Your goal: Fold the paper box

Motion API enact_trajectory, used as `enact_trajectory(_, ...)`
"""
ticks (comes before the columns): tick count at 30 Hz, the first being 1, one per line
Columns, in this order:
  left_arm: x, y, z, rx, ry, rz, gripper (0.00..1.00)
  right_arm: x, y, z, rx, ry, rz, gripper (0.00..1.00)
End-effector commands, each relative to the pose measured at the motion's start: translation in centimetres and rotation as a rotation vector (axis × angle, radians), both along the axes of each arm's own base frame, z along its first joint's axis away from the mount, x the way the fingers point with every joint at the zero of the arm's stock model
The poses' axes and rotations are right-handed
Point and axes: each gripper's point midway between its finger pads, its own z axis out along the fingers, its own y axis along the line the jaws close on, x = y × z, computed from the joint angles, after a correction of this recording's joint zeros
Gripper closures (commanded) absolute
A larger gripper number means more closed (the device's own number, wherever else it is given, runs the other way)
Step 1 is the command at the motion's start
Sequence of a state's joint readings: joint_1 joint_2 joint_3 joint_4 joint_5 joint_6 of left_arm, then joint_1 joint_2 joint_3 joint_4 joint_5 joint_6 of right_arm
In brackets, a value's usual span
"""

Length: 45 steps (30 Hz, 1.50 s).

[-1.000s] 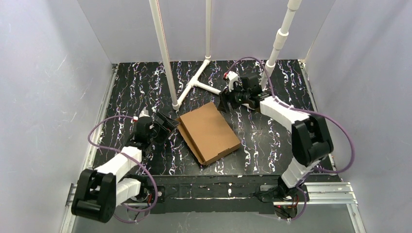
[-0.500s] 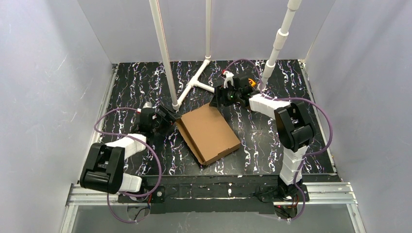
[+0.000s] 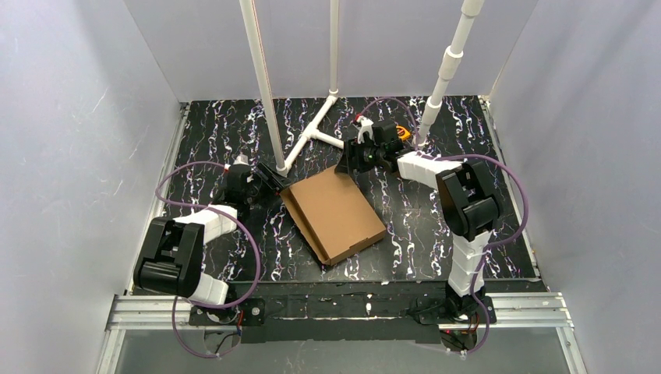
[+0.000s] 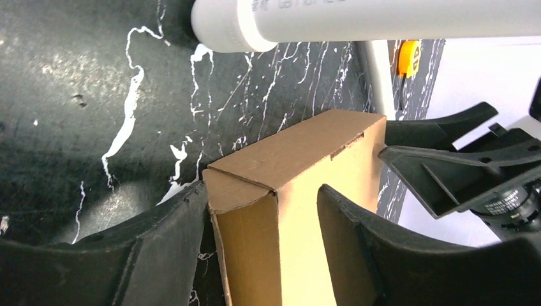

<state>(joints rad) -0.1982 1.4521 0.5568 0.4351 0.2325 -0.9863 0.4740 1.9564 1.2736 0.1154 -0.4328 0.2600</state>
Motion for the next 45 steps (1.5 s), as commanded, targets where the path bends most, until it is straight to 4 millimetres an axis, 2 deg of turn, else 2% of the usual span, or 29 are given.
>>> enact_trajectory(1, 0.6, -0.4, 1.4, 0.03, -0.066, -0.073, 0.41, 0.5, 1.3, 0.8, 0.029, -0.034, 0.034, 0.33)
enact_trajectory(8, -0.1, 0.4, 0.9, 0.09, -0.076, -0.078, 0.48, 0.3, 1.4, 0.4, 0.018, -0.031, 0.044, 0.35)
enact_trajectory(14, 0.2, -0.7, 2.1, 0.062, -0.104, -0.135, 0.57, 0.0, 1.6, -0.1, 0.008, -0.026, 0.065, 0.38)
enact_trajectory(21, -0.1, -1.7, 3.7, 0.029, -0.14, -0.183, 0.56, -1.2, 2.9, -0.6, 0.004, -0.017, 0.117, 0.44)
enact_trajectory(31, -0.2, -2.2, 3.9, -0.073, -0.073, -0.115, 0.57, -2.1, 3.7, -0.9, -0.003, -0.013, 0.147, 0.46)
enact_trajectory(35, -0.2, -3.0, 4.6, -0.13, -0.048, -0.089, 0.58, -2.8, 4.4, -0.9, -0.002, -0.016, 0.173, 0.48)
enact_trajectory(39, -0.3, -3.9, 5.1, -0.192, -0.011, -0.063, 0.68, -3.4, 5.0, -0.9, -0.005, -0.019, 0.191, 0.48)
enact_trajectory(45, -0.4, -4.9, 4.9, -0.218, 0.028, -0.046, 0.69, -3.9, 5.3, -1.0, -0.007, -0.019, 0.199, 0.48)
